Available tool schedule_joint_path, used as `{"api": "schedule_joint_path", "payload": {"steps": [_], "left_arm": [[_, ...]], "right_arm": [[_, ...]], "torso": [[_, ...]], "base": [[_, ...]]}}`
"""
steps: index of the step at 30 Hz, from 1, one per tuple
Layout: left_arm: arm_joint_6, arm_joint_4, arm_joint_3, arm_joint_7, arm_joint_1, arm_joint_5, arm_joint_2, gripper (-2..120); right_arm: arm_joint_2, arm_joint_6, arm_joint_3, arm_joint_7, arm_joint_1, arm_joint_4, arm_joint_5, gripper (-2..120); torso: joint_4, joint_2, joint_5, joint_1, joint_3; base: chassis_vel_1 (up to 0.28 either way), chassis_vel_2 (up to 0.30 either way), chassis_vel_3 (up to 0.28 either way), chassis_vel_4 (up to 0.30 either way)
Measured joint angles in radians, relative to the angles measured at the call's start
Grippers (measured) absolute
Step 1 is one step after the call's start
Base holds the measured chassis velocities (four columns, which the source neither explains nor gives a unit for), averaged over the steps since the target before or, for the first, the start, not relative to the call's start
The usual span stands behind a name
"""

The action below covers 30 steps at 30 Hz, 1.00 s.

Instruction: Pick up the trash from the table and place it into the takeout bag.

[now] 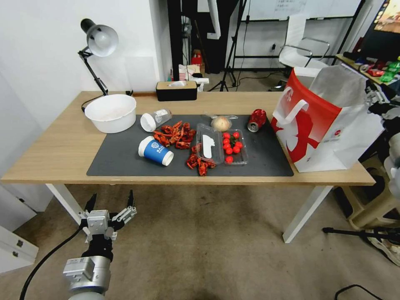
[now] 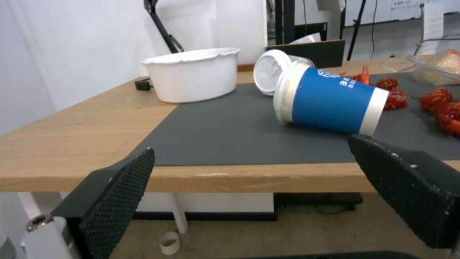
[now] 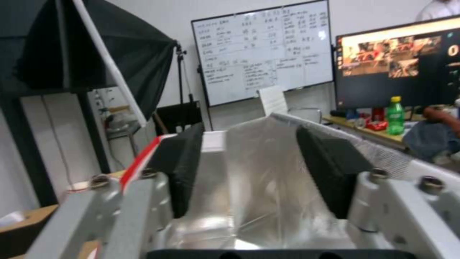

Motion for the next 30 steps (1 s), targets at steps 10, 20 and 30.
{"api": "schedule_joint_path", "payload": {"steps": [10, 20, 30], "left_arm": [[0.003, -0.005, -0.010, 0.001, -0.003, -0.004, 0.001, 100], [0.003, -0.006, -0.013, 0.001, -0.003, -0.005, -0.002, 100], [0.001, 0.006, -0.017, 0.001, -0.007, -0.010, 0.001, 100]], "right_arm": [[0.015, 0.065, 0.004, -0.042, -0.061, 0.132, 0.113, 91], [0.140, 0.067, -0.056, -0.219, -0.231, 0.206, -0.121, 100], [0.302, 0.067, -0.102, -0.380, -0.458, 0.164, -0.410, 100]], "torso": [[0.0000, 0.000, -0.0003, 0.000, 0.000], [0.0001, 0.000, -0.0002, 0.000, 0.000], [-0.0003, 0.000, -0.0002, 0.000, 0.000]], "base": [[0.000, 0.000, 0.000, 0.000], [0.000, 0.000, 0.000, 0.000], [0.000, 0.000, 0.000, 0.000]]}}
